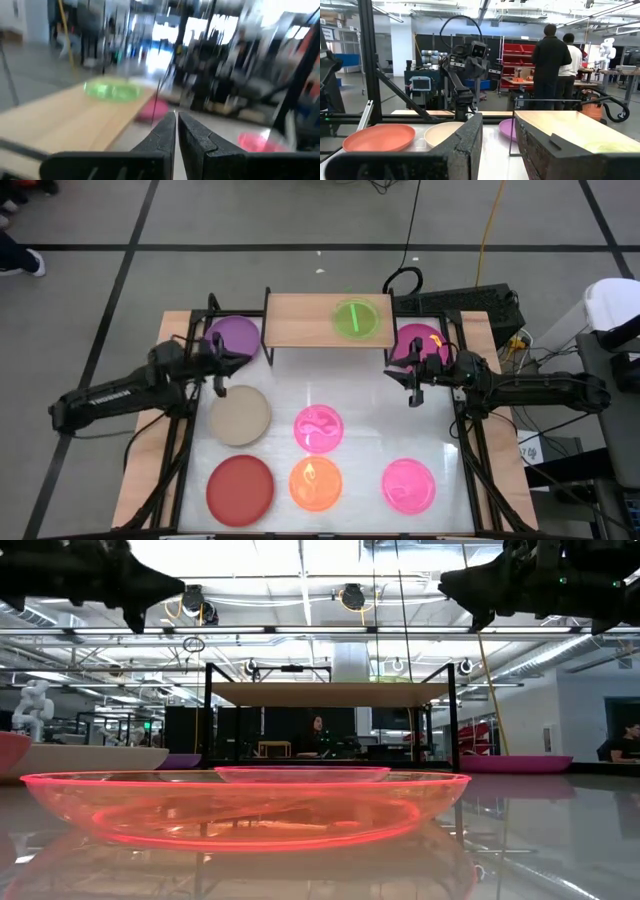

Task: Place and stack plates onto a shelf
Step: Stack the small pink plate on the left on top of the other small green plate on the shelf

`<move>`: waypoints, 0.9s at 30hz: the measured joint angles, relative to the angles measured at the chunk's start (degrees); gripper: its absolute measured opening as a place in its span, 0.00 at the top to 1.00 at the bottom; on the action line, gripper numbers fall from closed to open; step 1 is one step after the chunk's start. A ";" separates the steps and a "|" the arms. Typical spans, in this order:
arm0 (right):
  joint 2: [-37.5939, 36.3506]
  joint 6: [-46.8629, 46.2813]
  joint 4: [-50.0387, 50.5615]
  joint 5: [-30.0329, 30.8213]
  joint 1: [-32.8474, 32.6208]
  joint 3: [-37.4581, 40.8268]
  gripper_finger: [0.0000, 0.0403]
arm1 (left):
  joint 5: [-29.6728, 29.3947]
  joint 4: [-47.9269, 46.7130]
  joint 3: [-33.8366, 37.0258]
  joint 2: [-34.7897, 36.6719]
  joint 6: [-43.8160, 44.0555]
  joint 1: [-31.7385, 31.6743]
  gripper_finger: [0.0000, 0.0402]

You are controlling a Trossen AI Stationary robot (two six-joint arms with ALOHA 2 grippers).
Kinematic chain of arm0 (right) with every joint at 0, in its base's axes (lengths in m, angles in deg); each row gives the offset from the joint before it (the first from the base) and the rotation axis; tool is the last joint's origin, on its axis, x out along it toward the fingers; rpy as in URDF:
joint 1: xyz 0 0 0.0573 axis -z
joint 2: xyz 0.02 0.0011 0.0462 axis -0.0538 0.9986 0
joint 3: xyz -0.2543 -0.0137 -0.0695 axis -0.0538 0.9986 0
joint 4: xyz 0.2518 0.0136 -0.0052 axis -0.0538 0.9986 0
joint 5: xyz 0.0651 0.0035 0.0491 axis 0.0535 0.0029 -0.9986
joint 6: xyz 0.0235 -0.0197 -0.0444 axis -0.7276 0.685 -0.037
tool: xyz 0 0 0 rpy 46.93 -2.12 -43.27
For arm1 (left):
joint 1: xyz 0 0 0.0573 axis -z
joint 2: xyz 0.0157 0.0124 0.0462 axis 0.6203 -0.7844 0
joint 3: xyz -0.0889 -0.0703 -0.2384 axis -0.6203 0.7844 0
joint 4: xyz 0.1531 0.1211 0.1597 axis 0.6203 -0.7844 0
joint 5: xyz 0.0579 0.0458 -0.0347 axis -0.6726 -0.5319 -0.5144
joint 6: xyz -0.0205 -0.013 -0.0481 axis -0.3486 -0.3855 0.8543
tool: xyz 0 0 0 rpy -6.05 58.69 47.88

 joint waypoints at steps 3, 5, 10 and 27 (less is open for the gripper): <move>0.00 0.00 0.06 0.00 0.00 0.00 0.76 | -2.99 -5.10 -4.72 -6.56 -2.48 4.03 0.94; 0.00 0.00 0.54 -0.01 0.00 0.00 0.76 | -3.86 -3.87 -6.46 -11.53 -2.94 6.88 0.94; 0.00 0.00 1.85 -0.02 0.00 0.00 0.76 | -5.57 0.44 -9.30 -24.33 -5.80 15.97 0.94; 0.02 -0.02 4.04 -0.04 0.00 0.00 0.76 | -12.19 7.51 -11.86 -53.53 -2.16 24.45 0.92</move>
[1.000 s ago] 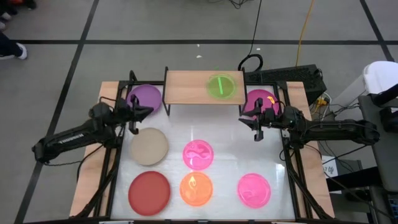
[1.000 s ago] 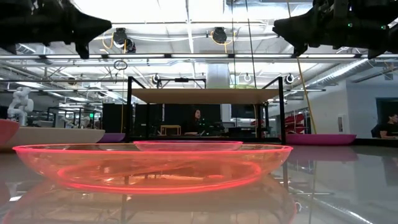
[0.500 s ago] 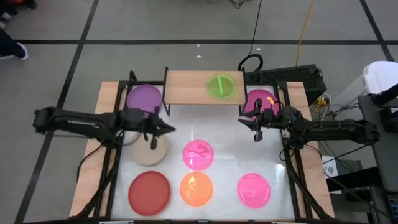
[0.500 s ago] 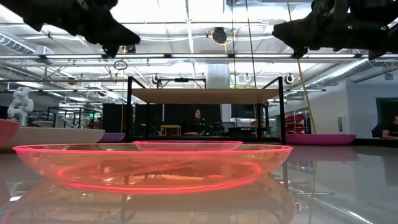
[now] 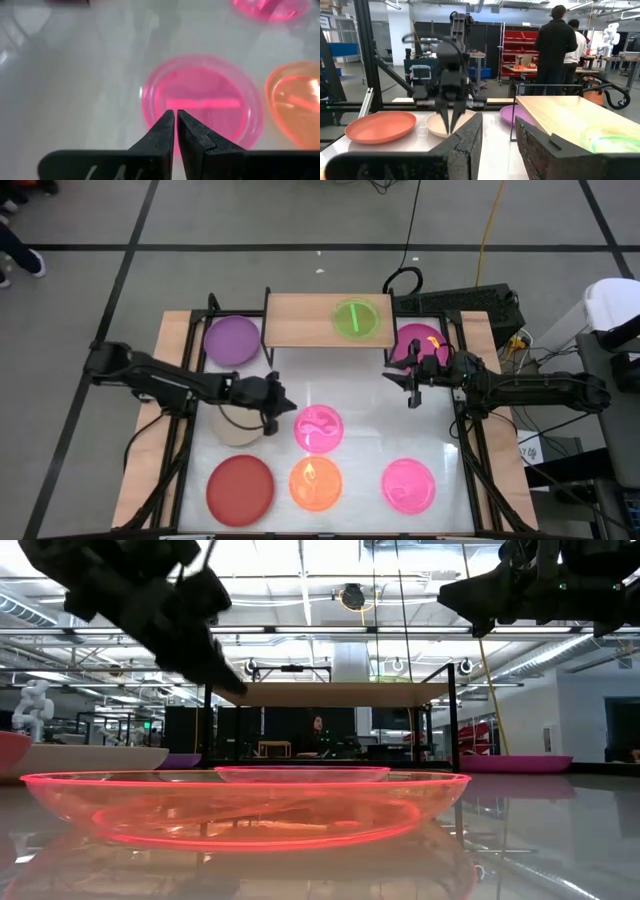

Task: Place and stack plates onto a shelf
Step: Stack the small pink plate on the left on top of the other small green plate on the shelf

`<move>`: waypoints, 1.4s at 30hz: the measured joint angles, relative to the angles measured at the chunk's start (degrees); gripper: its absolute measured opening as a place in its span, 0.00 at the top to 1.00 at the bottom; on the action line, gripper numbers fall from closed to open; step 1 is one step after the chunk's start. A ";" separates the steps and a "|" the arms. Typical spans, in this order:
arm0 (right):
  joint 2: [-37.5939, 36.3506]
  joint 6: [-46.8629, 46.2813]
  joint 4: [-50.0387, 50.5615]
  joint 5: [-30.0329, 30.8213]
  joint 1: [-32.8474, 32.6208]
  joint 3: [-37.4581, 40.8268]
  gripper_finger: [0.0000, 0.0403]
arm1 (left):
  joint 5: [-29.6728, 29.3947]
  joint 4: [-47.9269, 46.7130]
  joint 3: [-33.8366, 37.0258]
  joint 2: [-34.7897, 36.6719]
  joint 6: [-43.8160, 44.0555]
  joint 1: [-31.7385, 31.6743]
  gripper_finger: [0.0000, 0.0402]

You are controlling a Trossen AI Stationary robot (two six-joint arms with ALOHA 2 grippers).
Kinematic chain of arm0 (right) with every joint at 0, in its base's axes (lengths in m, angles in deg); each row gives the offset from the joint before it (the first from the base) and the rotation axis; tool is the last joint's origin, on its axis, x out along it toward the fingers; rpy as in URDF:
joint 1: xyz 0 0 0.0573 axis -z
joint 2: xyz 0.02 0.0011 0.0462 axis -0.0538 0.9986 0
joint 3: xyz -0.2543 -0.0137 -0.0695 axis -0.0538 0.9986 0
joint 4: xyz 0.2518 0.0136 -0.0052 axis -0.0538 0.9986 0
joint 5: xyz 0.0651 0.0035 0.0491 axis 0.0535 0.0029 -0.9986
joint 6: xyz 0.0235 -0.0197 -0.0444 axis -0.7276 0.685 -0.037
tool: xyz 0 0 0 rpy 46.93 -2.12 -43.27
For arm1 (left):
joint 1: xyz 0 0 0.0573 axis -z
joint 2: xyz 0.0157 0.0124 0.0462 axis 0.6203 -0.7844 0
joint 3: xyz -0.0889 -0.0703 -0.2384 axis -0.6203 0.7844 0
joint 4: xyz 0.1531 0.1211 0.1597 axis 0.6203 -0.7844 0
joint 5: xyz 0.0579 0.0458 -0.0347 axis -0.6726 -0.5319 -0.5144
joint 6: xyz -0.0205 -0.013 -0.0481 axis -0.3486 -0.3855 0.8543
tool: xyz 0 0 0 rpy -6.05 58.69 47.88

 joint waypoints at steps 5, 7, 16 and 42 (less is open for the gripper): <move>-0.01 -0.02 0.28 0.00 0.00 0.00 0.76 | -0.05 6.52 -0.02 -7.36 11.95 -0.57 0.82; 0.00 -0.01 0.33 0.00 0.00 0.00 0.76 | 0.52 7.08 -0.04 -9.25 14.87 -0.83 0.79; -0.01 -1.05 0.44 0.00 0.00 0.00 0.76 | 1.57 2.58 -2.12 -11.69 20.24 -1.62 0.74; 0.02 -1.04 2.03 1.64 0.00 0.00 0.76 | 2.98 0.91 -2.25 -12.08 24.58 -1.77 0.74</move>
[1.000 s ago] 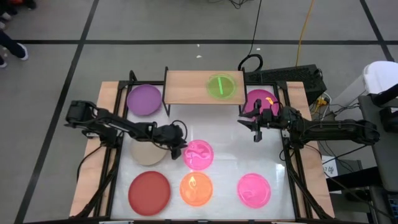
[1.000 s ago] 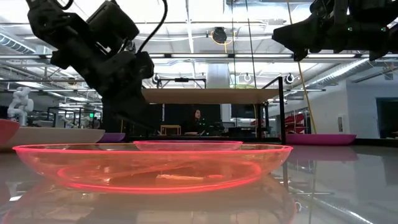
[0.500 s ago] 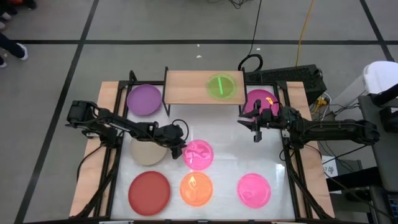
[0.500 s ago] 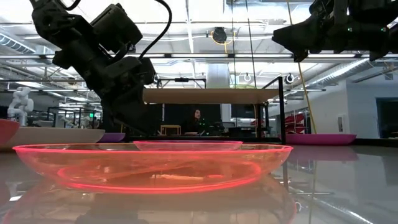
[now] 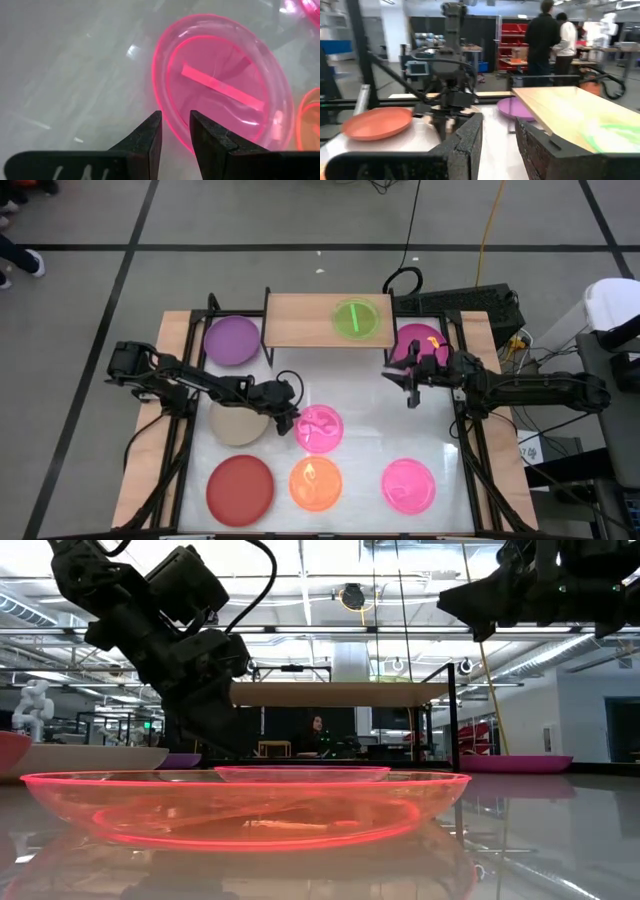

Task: Place and stack plates onto a shelf
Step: Stack the small pink plate on the left on top of the other small green plate on the shelf

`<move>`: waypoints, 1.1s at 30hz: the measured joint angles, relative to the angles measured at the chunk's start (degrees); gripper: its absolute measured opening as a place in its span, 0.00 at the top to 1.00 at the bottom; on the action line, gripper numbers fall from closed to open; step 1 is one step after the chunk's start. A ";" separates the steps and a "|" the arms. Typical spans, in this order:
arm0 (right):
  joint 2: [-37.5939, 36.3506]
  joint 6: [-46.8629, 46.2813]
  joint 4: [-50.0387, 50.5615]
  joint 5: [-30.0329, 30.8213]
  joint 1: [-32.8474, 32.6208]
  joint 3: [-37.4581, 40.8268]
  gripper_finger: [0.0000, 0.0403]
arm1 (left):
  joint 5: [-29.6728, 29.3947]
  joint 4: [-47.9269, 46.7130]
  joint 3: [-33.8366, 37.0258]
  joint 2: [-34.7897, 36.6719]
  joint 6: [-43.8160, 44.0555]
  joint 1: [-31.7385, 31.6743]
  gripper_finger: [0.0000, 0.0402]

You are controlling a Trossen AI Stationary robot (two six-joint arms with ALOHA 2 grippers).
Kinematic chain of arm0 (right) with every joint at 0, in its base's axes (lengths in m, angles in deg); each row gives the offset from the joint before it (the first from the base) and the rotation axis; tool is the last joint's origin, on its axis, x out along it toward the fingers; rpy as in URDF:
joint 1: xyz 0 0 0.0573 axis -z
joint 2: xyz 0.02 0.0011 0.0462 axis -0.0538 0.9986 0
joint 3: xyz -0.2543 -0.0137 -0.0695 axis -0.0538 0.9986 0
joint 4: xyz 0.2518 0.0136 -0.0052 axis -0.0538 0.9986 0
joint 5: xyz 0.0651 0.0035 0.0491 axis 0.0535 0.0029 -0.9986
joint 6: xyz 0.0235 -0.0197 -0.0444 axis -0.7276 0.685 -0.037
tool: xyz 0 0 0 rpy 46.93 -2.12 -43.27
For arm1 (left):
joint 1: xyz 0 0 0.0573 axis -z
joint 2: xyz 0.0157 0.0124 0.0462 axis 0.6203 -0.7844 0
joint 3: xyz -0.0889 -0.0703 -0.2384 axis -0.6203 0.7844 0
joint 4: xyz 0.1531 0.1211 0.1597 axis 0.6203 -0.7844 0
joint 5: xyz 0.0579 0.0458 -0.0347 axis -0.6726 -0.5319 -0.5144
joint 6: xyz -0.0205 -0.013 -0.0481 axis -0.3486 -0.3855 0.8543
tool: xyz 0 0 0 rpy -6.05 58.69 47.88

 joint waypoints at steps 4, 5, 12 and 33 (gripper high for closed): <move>0.00 -0.01 1.10 2.63 0.04 0.00 0.76 | 1.17 0.05 0.00 0.00 1.50 -0.64 0.74; 0.00 -0.01 1.10 2.92 0.04 0.00 0.76 | 1.17 0.07 0.00 0.02 1.50 -0.84 0.74; 0.00 0.03 0.90 2.94 0.04 0.00 0.76 | 1.32 0.02 -0.03 0.02 1.50 -2.21 0.74; 0.00 0.01 1.94 2.90 0.00 0.00 0.76 | 10.31 -20.77 -17.54 -12.44 -3.09 -6.25 0.74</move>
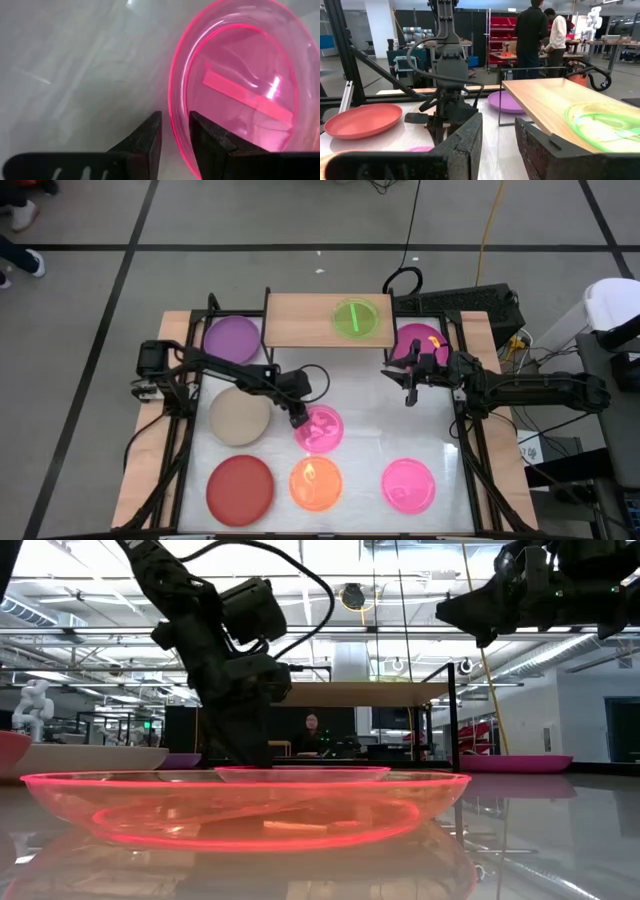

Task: Place and stack plates onto a shelf
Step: Stack the small pink plate on the left on top of the other small green plate on the shelf

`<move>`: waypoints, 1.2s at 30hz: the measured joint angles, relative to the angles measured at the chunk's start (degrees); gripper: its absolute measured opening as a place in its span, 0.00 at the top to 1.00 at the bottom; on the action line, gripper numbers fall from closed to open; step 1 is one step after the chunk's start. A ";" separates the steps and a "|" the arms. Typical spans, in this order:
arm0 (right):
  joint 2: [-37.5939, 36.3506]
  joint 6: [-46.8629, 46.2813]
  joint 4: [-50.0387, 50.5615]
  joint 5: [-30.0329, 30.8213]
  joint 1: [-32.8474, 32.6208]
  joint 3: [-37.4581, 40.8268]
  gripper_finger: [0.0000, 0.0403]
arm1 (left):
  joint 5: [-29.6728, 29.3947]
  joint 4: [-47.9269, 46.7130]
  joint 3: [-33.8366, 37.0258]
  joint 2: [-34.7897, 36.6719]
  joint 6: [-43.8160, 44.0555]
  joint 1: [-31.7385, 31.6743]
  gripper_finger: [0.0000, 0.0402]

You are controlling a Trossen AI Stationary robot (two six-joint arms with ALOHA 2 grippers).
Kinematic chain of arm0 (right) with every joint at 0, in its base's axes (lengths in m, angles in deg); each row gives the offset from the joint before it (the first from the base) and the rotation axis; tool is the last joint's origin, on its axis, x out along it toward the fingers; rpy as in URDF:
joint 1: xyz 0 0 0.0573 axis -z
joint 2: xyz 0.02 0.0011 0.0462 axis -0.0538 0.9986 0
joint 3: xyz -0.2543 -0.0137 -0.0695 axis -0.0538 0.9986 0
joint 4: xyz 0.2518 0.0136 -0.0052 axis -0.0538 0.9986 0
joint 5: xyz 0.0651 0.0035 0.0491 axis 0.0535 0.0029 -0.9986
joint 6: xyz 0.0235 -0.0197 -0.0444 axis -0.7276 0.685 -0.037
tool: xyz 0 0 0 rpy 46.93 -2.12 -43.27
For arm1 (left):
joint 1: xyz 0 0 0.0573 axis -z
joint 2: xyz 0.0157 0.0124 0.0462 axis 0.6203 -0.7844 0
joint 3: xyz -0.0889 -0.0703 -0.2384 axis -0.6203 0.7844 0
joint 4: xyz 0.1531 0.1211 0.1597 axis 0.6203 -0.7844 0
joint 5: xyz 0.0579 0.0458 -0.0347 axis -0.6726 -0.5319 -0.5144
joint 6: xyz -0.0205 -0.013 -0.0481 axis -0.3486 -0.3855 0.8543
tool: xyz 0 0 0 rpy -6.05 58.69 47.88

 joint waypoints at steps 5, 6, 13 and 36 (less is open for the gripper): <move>0.02 0.00 0.21 -0.01 0.00 0.00 0.76 | 0.48 0.27 -0.10 -0.72 0.04 0.00 0.74; 0.02 -0.01 0.21 0.00 0.00 0.00 0.76 | 0.36 0.24 -0.10 -0.73 0.07 0.01 0.74; 0.00 -0.25 0.21 0.00 0.00 0.00 0.76 | -0.11 0.06 -0.05 -0.83 1.78 -0.05 0.83; -9.01 -2.06 -2.92 -6.15 0.00 0.00 0.76 | -10.09 -3.65 -22.84 13.27 -18.01 -11.67 0.99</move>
